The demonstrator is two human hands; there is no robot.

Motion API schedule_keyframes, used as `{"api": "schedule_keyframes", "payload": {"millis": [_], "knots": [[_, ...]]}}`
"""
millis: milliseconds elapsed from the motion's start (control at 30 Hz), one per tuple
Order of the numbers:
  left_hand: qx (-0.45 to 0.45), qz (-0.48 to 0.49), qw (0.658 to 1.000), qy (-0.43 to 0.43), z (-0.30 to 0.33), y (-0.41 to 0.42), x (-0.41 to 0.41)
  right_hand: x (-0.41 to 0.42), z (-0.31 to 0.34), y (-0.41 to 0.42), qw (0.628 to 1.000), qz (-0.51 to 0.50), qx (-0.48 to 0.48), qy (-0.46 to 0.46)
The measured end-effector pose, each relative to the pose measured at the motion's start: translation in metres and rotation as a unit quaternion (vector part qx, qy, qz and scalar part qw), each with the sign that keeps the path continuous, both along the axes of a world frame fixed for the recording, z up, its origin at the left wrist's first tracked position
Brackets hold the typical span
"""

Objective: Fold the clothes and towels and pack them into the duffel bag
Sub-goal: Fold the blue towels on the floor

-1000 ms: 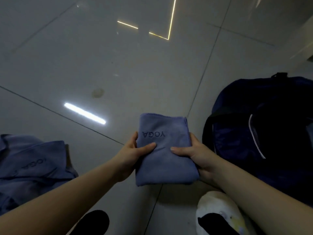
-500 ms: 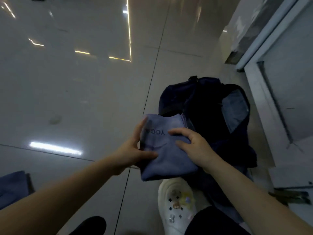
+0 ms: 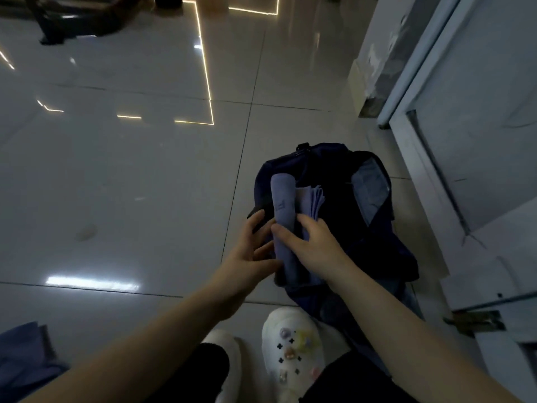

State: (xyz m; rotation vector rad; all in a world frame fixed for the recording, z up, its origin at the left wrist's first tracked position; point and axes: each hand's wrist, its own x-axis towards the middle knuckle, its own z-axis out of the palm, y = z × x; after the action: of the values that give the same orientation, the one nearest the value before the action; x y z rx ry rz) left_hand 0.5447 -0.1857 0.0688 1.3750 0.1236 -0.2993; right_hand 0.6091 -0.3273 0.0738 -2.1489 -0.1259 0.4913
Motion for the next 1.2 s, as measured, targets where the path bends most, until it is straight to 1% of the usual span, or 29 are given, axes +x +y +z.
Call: {"api": "schedule_keyframes", "payload": {"millis": [67,167,200,233,267,300,333,367,400,467,533,567,633,733,800,833,867,900,933,1100,1133,1200], "knots": [[-0.012,0.0,1.0,-0.02,-0.006,-0.004,-0.002,0.002,-0.003,0.002,0.999,-0.016,0.04,-0.009],[-0.016,0.0,1.0,-0.026,-0.02,-0.009,0.005,0.008,-0.015,-0.005,0.998,-0.033,0.055,-0.015],[-0.003,-0.002,1.0,-0.027,-0.026,-0.009,0.01,0.011,-0.017,-0.012,0.997,-0.039,0.059,-0.012],[0.035,-0.008,0.999,-0.037,-0.032,-0.008,0.017,0.017,-0.019,-0.023,0.997,-0.052,0.061,-0.012],[0.108,-0.019,0.992,-0.057,-0.039,-0.007,0.026,0.023,-0.016,-0.036,0.996,-0.07,0.054,-0.025],[0.213,-0.034,0.973,-0.084,-0.046,-0.005,0.037,0.03,-0.013,-0.05,0.993,-0.091,0.046,-0.053],[0.327,-0.056,0.936,-0.116,-0.052,-0.005,0.05,0.038,-0.005,-0.064,0.989,-0.111,0.03,-0.09],[0.418,-0.083,0.892,-0.15,-0.056,-0.006,0.062,0.047,0.003,-0.077,0.982,-0.132,0.009,-0.134],[0.475,-0.119,0.853,-0.18,-0.061,-0.009,0.073,0.055,0.012,-0.087,0.972,-0.149,-0.017,-0.182],[0.524,-0.228,0.79,-0.224,-0.073,-0.021,0.089,0.071,0.019,-0.096,0.951,-0.172,-0.055,-0.251],[0.565,-0.325,0.717,-0.247,-0.085,-0.038,0.097,0.081,0.012,-0.092,0.942,-0.168,-0.084,-0.279],[0.582,-0.343,0.688,-0.264,-0.092,-0.046,0.099,0.084,0.004,-0.088,0.939,-0.156,-0.098,-0.292],[0.614,-0.342,0.645,-0.3,-0.103,-0.059,0.102,0.089,-0.015,-0.081,0.936,-0.135,-0.119,-0.304],[0.651,-0.346,0.596,-0.318,-0.109,-0.063,0.117,0.095,-0.033,-0.084,0.94,-0.116,-0.134,-0.292],[0.662,-0.347,0.582,-0.319,-0.109,-0.061,0.125,0.096,-0.039,-0.092,0.942,-0.104,-0.148,-0.283],[0.661,-0.332,0.589,-0.325,-0.111,-0.061,0.128,0.097,-0.041,-0.095,0.942,-0.1,-0.15,-0.283],[0.651,-0.305,0.603,-0.345,-0.114,-0.061,0.129,0.097,-0.041,-0.098,0.942,-0.097,-0.146,-0.287],[0.642,-0.285,0.608,-0.369,-0.114,-0.062,0.129,0.097,-0.042,-0.101,0.941,-0.096,-0.142,-0.291],[0.629,-0.262,0.621,-0.388,-0.114,-0.062,0.129,0.097,-0.043,-0.103,0.941,-0.097,-0.138,-0.295],[0.577,-0.172,0.642,-0.474,-0.1,-0.044,0.111,0.095,-0.048,-0.113,0.943,-0.092,-0.127,-0.294],[0.563,-0.165,0.641,-0.495,-0.094,-0.039,0.105,0.095,-0.047,-0.113,0.944,-0.092,-0.122,-0.292],[0.553,-0.158,0.622,-0.531,-0.08,-0.029,0.09,0.096,-0.044,-0.11,0.948,-0.094,-0.109,-0.284]]}}
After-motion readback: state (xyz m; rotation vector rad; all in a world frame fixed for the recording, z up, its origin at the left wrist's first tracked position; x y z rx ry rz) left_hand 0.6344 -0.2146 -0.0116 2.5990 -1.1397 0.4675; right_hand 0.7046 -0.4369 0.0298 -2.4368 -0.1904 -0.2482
